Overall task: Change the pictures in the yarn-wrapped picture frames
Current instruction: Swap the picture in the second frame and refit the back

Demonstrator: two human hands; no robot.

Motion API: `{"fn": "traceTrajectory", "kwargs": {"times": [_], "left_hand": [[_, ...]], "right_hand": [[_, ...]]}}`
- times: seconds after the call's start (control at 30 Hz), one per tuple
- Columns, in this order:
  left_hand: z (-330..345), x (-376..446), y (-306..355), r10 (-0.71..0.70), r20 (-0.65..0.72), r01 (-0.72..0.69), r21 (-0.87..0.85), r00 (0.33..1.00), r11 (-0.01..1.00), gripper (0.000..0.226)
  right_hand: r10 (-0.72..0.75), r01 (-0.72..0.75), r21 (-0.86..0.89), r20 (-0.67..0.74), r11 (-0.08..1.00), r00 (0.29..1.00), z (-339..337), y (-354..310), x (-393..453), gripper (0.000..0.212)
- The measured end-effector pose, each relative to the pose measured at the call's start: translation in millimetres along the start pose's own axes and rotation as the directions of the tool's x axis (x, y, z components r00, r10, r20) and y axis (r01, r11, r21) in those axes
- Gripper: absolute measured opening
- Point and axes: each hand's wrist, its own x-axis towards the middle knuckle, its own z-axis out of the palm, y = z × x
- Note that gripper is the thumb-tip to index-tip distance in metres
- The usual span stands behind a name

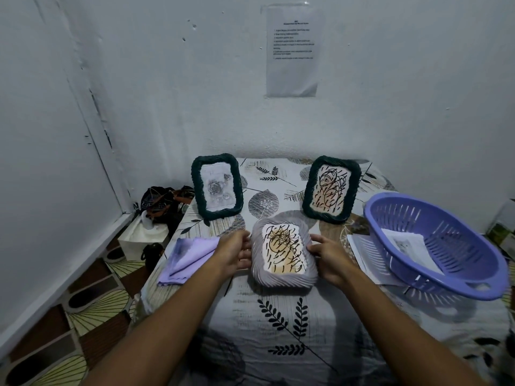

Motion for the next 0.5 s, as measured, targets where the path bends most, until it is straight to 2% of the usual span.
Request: {"fn": "traceTrajectory", "kwargs": {"times": [0.1, 0.2, 0.33, 0.4, 0.5], "left_hand": [[1.0, 3.8, 2.2, 0.001, -0.022, 0.001, 0.119, 1.000, 0.993, 0.016], [2.2, 3.7, 5.8, -0.054, -0.009, 0.055, 0.152, 0.998, 0.987, 0.022], [1.6, 9.0, 7.2, -0.083, 0.020, 0.079, 0.157, 0.996, 0.984, 0.023], [2.7, 10.5, 6.7, -0.067, 0.028, 0.062, 0.166, 0.997, 0.984, 0.020], [2.2, 15.1, 5.0, -0.047, 0.016, 0.044, 0.184, 0.999, 0.982, 0.017]], "right_hand": [[0.005, -0.009, -0.105, -0.039, 0.994, 0.999, 2.1, 4.3, 6.9, 0.031], [-0.018, 0.004, -0.276, -0.048, 0.961, 0.999, 3.6, 7.4, 17.5, 0.025], [-0.167, 0.093, -0.598, -0.070, 0.796, 0.983, 7.8, 0.8, 19.0, 0.015], [-0.222, 0.121, -0.680, -0.063, 0.723, 0.973, 9.2, -2.6, 22.4, 0.018], [-0.235, 0.129, -0.729, -0.045, 0.672, 0.971, 10.9, -7.3, 27.3, 0.024]]}}
